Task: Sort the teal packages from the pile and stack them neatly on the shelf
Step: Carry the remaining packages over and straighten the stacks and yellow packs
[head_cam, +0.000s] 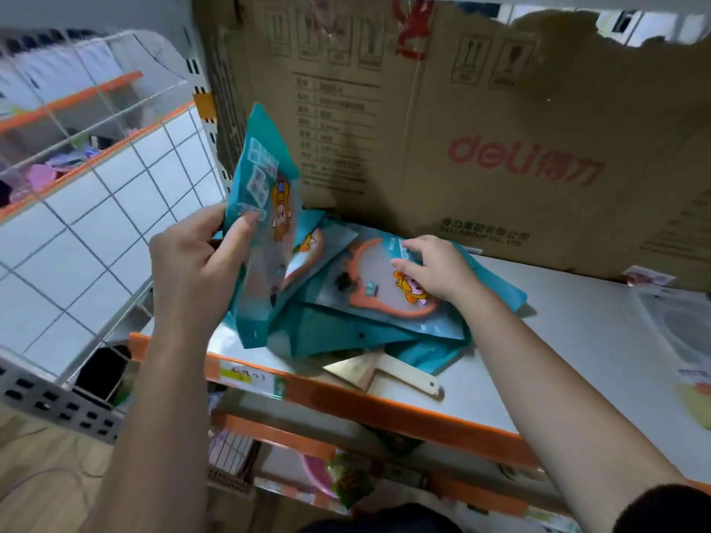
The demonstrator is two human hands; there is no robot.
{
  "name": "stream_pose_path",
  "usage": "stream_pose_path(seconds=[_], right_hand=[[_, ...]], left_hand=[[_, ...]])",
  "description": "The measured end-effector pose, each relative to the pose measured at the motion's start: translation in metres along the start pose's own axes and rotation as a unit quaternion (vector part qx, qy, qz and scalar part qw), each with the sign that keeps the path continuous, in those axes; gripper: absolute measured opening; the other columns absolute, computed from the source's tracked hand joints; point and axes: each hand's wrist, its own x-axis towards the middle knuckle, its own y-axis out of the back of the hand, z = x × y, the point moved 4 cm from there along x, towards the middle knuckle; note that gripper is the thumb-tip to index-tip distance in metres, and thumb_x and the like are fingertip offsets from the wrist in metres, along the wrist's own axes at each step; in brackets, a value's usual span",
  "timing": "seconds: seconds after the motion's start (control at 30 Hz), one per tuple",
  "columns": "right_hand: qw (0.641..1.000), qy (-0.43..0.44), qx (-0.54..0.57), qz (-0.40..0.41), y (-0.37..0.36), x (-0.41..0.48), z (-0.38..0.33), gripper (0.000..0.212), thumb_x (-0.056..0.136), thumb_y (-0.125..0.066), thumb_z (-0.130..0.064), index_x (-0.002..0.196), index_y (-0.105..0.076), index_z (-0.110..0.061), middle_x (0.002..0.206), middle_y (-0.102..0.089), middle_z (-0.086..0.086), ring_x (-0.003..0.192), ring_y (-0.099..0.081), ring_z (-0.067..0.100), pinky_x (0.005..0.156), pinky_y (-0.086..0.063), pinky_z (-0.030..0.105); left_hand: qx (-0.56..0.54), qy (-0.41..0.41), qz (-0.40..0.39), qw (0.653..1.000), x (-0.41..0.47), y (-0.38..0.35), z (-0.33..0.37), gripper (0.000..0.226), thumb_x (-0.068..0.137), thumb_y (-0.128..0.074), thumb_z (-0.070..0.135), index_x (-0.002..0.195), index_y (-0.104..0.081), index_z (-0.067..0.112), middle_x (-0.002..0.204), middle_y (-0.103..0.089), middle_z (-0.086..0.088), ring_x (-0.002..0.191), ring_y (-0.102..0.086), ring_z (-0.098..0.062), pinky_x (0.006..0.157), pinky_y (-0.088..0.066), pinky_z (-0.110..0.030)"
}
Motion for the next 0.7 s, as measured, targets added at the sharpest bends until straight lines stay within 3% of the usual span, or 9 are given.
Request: stream_pose_path(seconds=[0.07,0.17,0.27,0.4,0.5,0.6,0.7], right_hand=[[0.999,-0.018,-0.028,-0.038,-0.008,0.008,0.002,0.066,0.090,-0.059,-0.051,0.141,-0.048,-0.012,0.143,-0.049,0.008,0.129,-0.046,0.026,0.105,-0.038,0.037],[0.996,-0.049,-0.029,-0.070,-0.014,0.013,0.007,0.077,0.088,-0.058,-0.057,0.146,-0.039,-0.010,0.148,-0.043,0.012,0.135,-0.039,0.029,0.110,-0.033,0.039],[0.995,-0.069,-0.042,-0.053,-0.010,0.014,0.013,0.075,0.081,-0.064,-0.062,0.132,-0.051,-0.009,0.130,-0.052,0.016,0.124,-0.046,0.033,0.099,-0.038,0.038],[0.992,-0.121,-0.010,-0.021,-0.003,0.008,0.023,0.079,0.071,-0.073,-0.063,0.127,-0.056,-0.010,0.124,-0.056,0.014,0.115,-0.053,0.031,0.093,-0.042,0.037],[0.986,-0.159,0.042,0.015,0.001,0.001,0.032,0.060,0.068,-0.079,-0.057,0.104,-0.065,-0.011,0.107,-0.067,0.006,0.092,-0.058,0.022,0.071,-0.040,0.029],[0.975,-0.191,0.095,0.056,0.006,-0.005,0.042,0.046,0.075,-0.079,-0.045,0.105,-0.061,-0.013,0.103,-0.062,0.002,0.091,-0.055,0.019,0.071,-0.036,0.027],[0.965,-0.204,0.151,0.070,0.011,-0.013,0.051,0.032,0.080,-0.077,-0.035,0.095,-0.057,-0.014,0.097,-0.061,0.003,0.089,-0.058,0.019,0.072,-0.042,0.029]], left_hand=[[-0.018,0.003,0.024,1.000,0.003,0.010,-0.002,0.018,0.093,-0.060,0.036,0.080,-0.067,0.027,0.066,-0.062,0.005,0.059,-0.052,-0.024,0.048,-0.047,-0.041],[-0.064,0.010,0.037,0.997,0.007,0.019,-0.002,0.014,0.094,-0.059,0.033,0.082,-0.064,0.036,0.069,-0.064,0.019,0.062,-0.059,-0.011,0.049,-0.049,-0.032],[-0.121,0.035,0.037,0.991,0.009,0.018,-0.008,0.013,0.096,-0.057,0.025,0.088,-0.064,0.031,0.073,-0.068,0.018,0.062,-0.064,-0.004,0.049,-0.050,-0.018],[-0.173,0.084,0.031,0.981,0.006,0.011,-0.022,0.014,0.099,-0.053,0.018,0.093,-0.063,0.026,0.075,-0.069,0.017,0.060,-0.062,-0.002,0.049,-0.050,-0.016],[-0.206,0.115,0.037,0.971,0.005,0.009,-0.031,0.015,0.100,-0.050,0.020,0.096,-0.064,0.025,0.083,-0.070,0.013,0.065,-0.063,-0.005,0.053,-0.053,-0.020],[-0.231,0.154,0.061,0.959,0.007,0.011,-0.040,0.016,0.100,-0.049,0.024,0.097,-0.065,0.025,0.086,-0.071,0.009,0.071,-0.066,-0.012,0.059,-0.057,-0.027],[-0.250,0.189,0.078,0.947,0.007,0.010,-0.045,0.018,0.100,-0.049,0.031,0.095,-0.066,0.027,0.085,-0.073,0.009,0.073,-0.070,-0.012,0.060,-0.059,-0.027]])
